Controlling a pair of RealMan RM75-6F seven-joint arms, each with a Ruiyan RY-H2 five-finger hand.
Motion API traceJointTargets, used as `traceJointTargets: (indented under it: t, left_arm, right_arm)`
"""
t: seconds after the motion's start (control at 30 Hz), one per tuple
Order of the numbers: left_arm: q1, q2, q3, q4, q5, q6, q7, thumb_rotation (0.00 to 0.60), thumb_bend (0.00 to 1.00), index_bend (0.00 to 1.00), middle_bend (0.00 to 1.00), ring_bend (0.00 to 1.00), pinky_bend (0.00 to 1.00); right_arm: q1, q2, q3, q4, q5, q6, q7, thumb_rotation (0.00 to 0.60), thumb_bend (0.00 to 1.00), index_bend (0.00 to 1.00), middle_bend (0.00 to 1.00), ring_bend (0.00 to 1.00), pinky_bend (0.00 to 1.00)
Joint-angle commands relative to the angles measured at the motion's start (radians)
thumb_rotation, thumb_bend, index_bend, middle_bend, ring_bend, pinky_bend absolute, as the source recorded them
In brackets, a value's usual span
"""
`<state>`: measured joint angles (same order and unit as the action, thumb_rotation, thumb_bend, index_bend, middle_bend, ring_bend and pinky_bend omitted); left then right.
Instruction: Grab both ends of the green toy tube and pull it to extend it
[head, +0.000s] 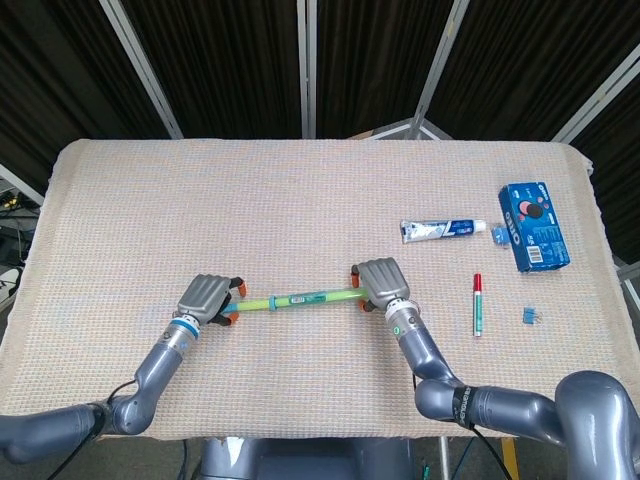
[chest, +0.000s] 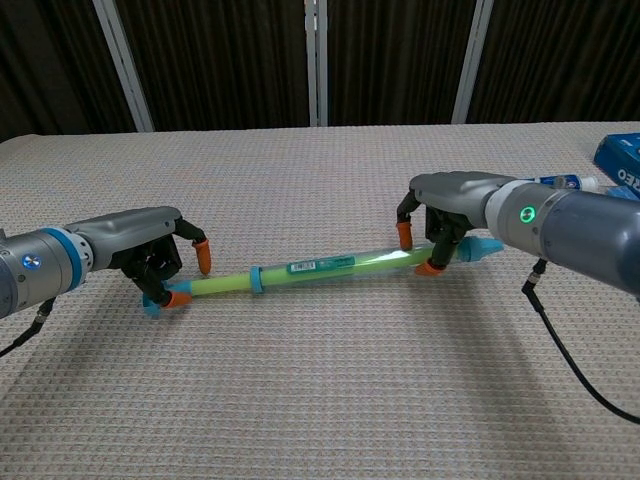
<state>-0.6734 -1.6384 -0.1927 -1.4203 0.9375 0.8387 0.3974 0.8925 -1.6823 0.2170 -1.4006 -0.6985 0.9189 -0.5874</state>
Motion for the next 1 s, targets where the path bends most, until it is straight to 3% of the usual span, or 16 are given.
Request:
traceJointTargets:
  t: [0.03, 0.47, 0.73, 1.0]
  left_arm:
    - [-0.003, -0.002, 0.004, 0.001, -0.006, 0.003, -0.002, 0.600, 0.33, 0.44, 0.88, 0.83, 1.00]
    - [-0.018, -0.006, 0.029, 0.009, -0.042, 0.014, 0.003, 0.600, 0.35, 0.47, 0.88, 0.83, 1.00]
    - [-0.023, -0.011, 0.035, 0.010, -0.047, 0.038, 0.000, 0.600, 0.45, 0.62, 0.88, 0.83, 1.00]
    - [-0.023, 0.010, 0.044, -0.005, -0.054, 0.059, 0.011, 0.600, 0.45, 0.69, 0.88, 0.84, 1.00]
  right_arm:
    - [0.001, 0.000, -0.001, 0.000, 0.000, 0.001, 0.001, 0.600, 0.41, 0.67, 1.00, 1.00, 1.00]
    - [0.003, 0.008, -0.004, -0.005, 0.003, 0.008, 0.007, 0.600, 0.41, 0.67, 1.00, 1.00, 1.00]
    - [0.002, 0.017, -0.008, -0.010, 0.001, 0.009, 0.015, 0.600, 0.42, 0.67, 1.00, 1.00, 1.00]
    - [-0.013, 0.054, -0.015, -0.048, -0.027, 0.027, 0.032, 0.600, 0.42, 0.67, 1.00, 1.00, 1.00]
